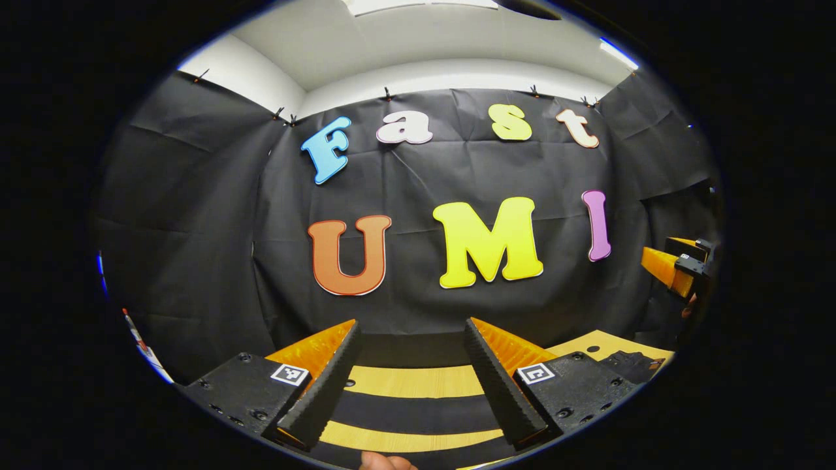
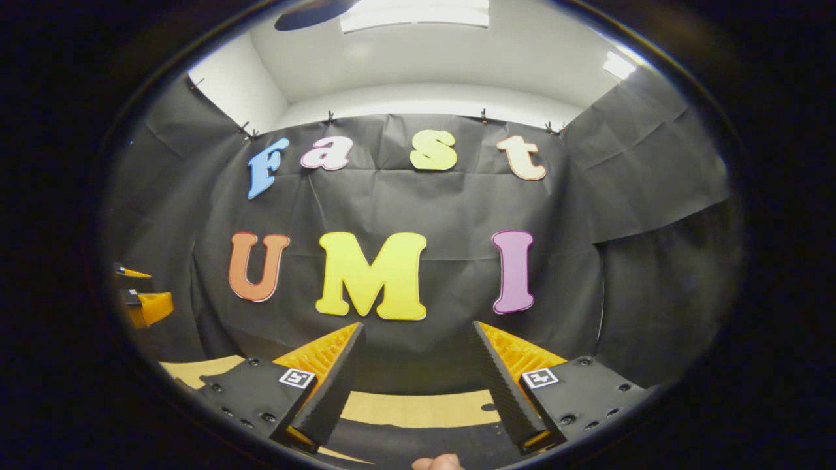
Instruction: Grasp the waist and the cuffs of the jeans and fold them to make the two legs overlap; first hold the waist and fold one-third of the jeans toward the cuffs, then hold the cuffs and fold the remaining one-third in the same direction to finish folding.
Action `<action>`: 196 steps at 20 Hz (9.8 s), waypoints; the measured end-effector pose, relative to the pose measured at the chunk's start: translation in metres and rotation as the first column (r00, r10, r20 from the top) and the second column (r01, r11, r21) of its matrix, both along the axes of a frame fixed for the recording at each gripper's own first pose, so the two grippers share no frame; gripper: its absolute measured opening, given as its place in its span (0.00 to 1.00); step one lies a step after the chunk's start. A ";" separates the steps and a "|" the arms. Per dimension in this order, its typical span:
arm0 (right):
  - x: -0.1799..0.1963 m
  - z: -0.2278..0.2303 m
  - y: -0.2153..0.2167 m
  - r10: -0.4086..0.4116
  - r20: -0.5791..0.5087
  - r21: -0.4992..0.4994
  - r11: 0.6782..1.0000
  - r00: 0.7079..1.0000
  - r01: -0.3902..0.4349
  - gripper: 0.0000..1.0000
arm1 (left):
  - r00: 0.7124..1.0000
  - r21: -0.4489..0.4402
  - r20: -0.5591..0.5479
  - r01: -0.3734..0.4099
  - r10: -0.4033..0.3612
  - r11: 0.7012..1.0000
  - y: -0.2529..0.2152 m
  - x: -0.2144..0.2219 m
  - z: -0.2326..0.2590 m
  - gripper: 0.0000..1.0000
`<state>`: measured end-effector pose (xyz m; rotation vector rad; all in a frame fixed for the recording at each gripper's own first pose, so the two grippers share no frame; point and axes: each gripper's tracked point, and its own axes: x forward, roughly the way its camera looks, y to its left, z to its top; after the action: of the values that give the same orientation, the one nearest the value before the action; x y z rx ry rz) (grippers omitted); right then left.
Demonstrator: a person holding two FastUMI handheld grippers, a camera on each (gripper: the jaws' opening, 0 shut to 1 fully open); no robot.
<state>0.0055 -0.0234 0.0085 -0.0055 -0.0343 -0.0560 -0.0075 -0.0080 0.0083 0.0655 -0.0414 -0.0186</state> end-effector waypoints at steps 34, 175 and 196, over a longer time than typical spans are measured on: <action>0.007 -0.042 0.027 0.081 -0.146 0.028 0.997 0.986 -0.078 0.98 | 0.550 -0.526 -0.830 -0.826 0.091 0.201 0.230 -0.158 -0.340 0.99; 0.034 -0.383 -0.236 0.097 -0.815 0.563 0.363 0.571 0.742 0.98 | 0.999 -0.097 -0.016 0.050 -0.052 0.994 0.005 0.005 0.030 0.98; 0.067 -0.438 -0.229 0.034 -0.785 0.581 0.387 0.619 0.716 0.07 | 0.996 -0.083 -0.090 -0.021 0.013 0.996 0.036 0.005 0.036 0.98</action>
<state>0.0723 -0.2522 -0.4291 1.0675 0.8177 -0.5628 -0.0025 0.0280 0.0448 -0.0189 0.0476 -0.0029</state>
